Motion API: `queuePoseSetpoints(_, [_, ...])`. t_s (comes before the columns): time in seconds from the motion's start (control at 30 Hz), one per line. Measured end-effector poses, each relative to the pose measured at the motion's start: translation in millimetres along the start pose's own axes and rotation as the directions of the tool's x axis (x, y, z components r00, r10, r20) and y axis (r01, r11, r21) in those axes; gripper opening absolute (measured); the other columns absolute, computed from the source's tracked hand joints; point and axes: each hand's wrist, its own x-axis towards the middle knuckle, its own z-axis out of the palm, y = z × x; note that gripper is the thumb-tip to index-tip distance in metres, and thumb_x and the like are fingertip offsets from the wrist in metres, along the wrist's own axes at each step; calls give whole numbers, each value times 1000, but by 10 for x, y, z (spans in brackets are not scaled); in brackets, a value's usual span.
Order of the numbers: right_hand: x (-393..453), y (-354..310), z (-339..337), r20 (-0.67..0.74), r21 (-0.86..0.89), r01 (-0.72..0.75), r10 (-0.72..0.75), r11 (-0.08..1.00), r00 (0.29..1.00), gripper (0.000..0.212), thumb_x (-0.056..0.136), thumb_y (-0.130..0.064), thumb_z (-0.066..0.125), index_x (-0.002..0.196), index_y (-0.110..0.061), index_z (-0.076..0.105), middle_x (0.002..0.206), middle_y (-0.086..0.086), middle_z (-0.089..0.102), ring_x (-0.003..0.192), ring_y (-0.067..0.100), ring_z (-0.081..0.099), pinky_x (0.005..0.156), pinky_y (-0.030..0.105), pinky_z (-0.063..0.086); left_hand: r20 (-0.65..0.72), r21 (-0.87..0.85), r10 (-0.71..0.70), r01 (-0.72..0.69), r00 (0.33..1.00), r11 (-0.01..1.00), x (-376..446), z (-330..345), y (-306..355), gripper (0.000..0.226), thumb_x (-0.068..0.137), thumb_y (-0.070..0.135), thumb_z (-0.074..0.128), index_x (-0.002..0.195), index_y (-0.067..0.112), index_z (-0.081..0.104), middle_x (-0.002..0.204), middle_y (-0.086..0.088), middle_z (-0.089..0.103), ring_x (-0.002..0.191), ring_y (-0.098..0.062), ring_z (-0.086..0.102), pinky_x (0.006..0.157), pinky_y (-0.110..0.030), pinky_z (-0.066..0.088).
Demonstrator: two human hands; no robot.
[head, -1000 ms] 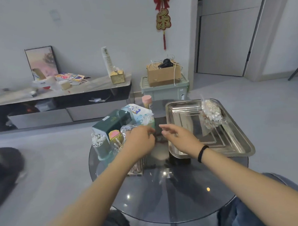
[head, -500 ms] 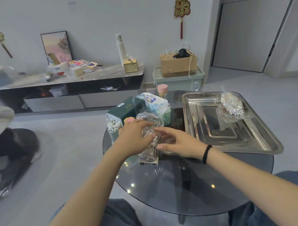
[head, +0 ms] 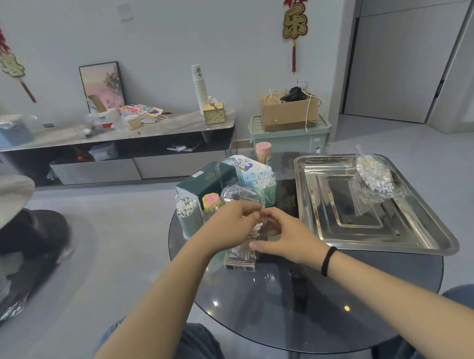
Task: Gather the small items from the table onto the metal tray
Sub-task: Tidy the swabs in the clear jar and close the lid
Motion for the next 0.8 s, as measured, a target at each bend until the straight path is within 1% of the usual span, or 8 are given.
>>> queuePoseSetpoints(0.07, [-23, 7, -69, -17, -15, -12, 12, 1000, 1000, 65, 68, -38, 78, 125, -26, 48, 115, -13, 61, 106, 5, 59, 95, 27, 48, -71, -5, 13, -13, 997, 1000, 29, 15, 13, 37, 96, 16, 45, 130, 16, 57, 134, 4, 58, 119, -9, 53, 96, -19, 36])
queuePoseSetpoints(0.17, [-78, -8, -192, -27, -83, -27, 25, 996, 999, 63, 68, -38, 77, 123, -30, 47, 117, -16, 58, 109, 2, 56, 93, 23, 46, -144, -4, 43, -44, 989, 999, 85, 26, 38, 33, 96, 14, 45, 124, 19, 61, 128, 6, 62, 104, -2, 52, 89, -15, 36])
queuePoseSetpoints(0.3, [-191, -25, -352, -41, -146, -57, 52, 988, 998, 61, 69, -36, 77, 122, -29, 47, 114, -17, 56, 84, -5, 54, 76, 12, 42, -170, 73, 44, -32, 984, 997, 158, 33, 51, 35, 95, 9, 42, 122, 19, 63, 130, 4, 61, 108, -7, 55, 85, -14, 37])
queuePoseSetpoints(0.43, [-324, 7, -496, -105, -166, -103, 87, 981, 991, 59, 68, -37, 77, 119, -25, 49, 115, -12, 58, 104, 6, 56, 82, 15, 42, -138, 109, 20, -5, 990, 994, 231, 59, 36, 34, 95, 9, 43, 120, 20, 64, 133, 1, 58, 112, -13, 58, 80, -16, 41])
queuePoseSetpoints(0.5, [-392, -1, -534, -120, -184, -134, 113, 974, 986, 57, 68, -40, 76, 115, -23, 48, 112, -9, 58, 102, 9, 56, 81, 20, 45, -163, 82, 18, -5, 986, 997, 253, 90, 45, 31, 95, 10, 45, 116, 20, 65, 130, -2, 59, 111, -16, 58, 78, -20, 43])
queuePoseSetpoints(0.6, [-498, -7, -536, -174, -225, -183, 146, 957, 974, 53, 67, -46, 75, 105, -22, 46, 98, -8, 57, 89, 10, 56, 74, 27, 47, -237, 65, 21, -5, 971, 998, 299, 126, 68, 29, 94, 12, 46, 113, 18, 67, 123, -4, 60, 104, -16, 57, 84, -25, 46])
queuePoseSetpoints(0.7, [-611, 7, -472, -231, -231, -220, 167, 948, 959, 54, 65, -51, 74, 97, -21, 42, 83, -7, 53, 71, 9, 50, 58, 21, 40, -147, 33, -18, 23, 989, 999, 358, 182, 113, 31, 96, 15, 43, 117, 12, 65, 121, -3, 65, 94, -12, 56, 79, -21, 44])
queuePoseSetpoints(0.8, [-655, 17, -388, -203, -239, -207, 159, 949, 966, 71, 64, -52, 76, 115, -20, 38, 100, -5, 51, 85, 11, 51, 63, 17, 38, -109, 25, -22, 25, 994, 999, 405, 256, 149, 32, 96, 19, 44, 118, 11, 66, 116, -5, 68, 100, -18, 62, 87, -27, 46])
